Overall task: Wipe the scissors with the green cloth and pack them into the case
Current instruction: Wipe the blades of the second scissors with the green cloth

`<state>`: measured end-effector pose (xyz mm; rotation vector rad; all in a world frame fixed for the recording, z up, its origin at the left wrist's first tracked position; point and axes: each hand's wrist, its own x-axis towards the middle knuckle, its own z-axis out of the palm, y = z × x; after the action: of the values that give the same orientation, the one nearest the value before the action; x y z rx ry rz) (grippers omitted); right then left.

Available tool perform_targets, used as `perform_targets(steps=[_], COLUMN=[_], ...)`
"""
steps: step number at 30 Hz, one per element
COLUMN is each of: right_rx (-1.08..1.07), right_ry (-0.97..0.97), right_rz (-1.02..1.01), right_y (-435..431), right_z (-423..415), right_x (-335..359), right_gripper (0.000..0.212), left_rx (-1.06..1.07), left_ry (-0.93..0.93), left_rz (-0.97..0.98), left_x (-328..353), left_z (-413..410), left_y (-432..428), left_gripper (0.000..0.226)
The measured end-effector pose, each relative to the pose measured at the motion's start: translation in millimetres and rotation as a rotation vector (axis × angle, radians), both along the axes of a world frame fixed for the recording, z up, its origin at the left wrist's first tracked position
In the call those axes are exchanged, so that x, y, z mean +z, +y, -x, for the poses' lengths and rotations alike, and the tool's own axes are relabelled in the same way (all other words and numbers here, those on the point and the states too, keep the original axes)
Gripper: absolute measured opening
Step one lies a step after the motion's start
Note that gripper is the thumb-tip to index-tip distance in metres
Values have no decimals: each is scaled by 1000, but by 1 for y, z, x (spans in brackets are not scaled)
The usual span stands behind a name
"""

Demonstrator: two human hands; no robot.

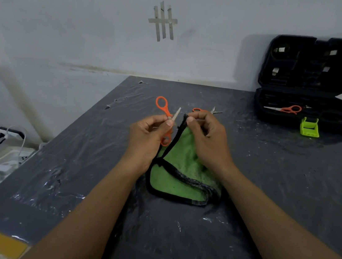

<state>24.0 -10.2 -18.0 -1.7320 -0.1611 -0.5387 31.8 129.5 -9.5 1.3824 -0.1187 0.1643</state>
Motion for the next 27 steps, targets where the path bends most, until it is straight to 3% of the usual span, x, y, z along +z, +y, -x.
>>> perform_targets(steps=[6, 27], right_rx=[63, 5], right_ry=[16, 21], right_rz=[99, 202], right_y=[1, 6], right_z=[0, 3], right_x=[1, 2], right_gripper=[23, 9], left_rx=[14, -15], left_ry=[-5, 8], left_rz=[-45, -58], left_x=[-7, 0], left_z=[-1, 4], left_y=[-5, -2], left_gripper=[12, 13])
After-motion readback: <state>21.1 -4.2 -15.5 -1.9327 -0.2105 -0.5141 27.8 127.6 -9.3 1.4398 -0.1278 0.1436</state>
